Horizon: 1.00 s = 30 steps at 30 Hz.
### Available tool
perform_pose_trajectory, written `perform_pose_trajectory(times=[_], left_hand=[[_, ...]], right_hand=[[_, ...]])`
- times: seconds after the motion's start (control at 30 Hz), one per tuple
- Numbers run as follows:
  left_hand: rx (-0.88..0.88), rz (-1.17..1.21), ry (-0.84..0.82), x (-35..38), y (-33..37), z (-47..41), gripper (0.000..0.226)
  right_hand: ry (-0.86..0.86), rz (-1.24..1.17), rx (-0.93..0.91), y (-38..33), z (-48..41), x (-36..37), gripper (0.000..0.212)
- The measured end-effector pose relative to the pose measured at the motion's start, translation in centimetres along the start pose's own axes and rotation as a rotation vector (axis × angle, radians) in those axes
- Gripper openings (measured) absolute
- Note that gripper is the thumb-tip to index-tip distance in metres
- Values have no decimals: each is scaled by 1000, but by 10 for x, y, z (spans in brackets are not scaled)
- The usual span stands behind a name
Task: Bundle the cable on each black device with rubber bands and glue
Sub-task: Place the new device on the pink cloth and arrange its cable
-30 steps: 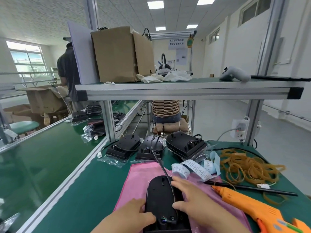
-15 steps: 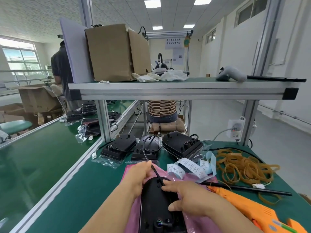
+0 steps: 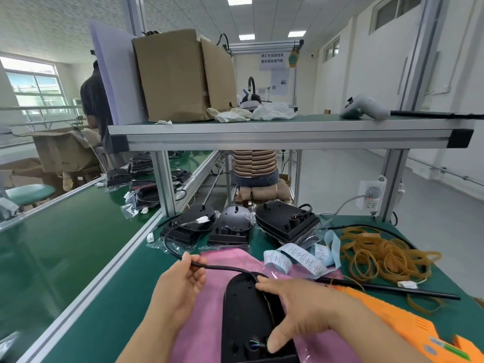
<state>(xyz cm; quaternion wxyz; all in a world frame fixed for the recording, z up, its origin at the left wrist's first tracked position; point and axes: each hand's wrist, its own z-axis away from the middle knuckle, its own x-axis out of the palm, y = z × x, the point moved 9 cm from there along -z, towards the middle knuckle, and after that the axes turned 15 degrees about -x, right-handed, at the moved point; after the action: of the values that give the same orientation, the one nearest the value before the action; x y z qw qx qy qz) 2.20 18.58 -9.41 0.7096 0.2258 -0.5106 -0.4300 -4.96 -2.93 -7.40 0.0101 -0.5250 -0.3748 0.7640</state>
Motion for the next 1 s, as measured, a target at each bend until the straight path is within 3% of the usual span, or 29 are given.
perform_pose_trajectory(times=[0.17,0.3,0.47,0.77,1.0], left_hand=[[227,-713,120,7,2,45,31],[240,-1059,33,28,-17,73,16],[387,-1164,56,35,-24,87,10],[354,-1178,103,35,-27,84,16],[396,-1247,126,43,-22,86,18]], right_hand=[[76,67,17,-3,0,3,122],[107,126,25,-7,-1,5,127],[98,150,8,-10,-3,5,120],[115,305,39,-6,-32,-16,68],[31,597,95,-8,-46,-17,85]])
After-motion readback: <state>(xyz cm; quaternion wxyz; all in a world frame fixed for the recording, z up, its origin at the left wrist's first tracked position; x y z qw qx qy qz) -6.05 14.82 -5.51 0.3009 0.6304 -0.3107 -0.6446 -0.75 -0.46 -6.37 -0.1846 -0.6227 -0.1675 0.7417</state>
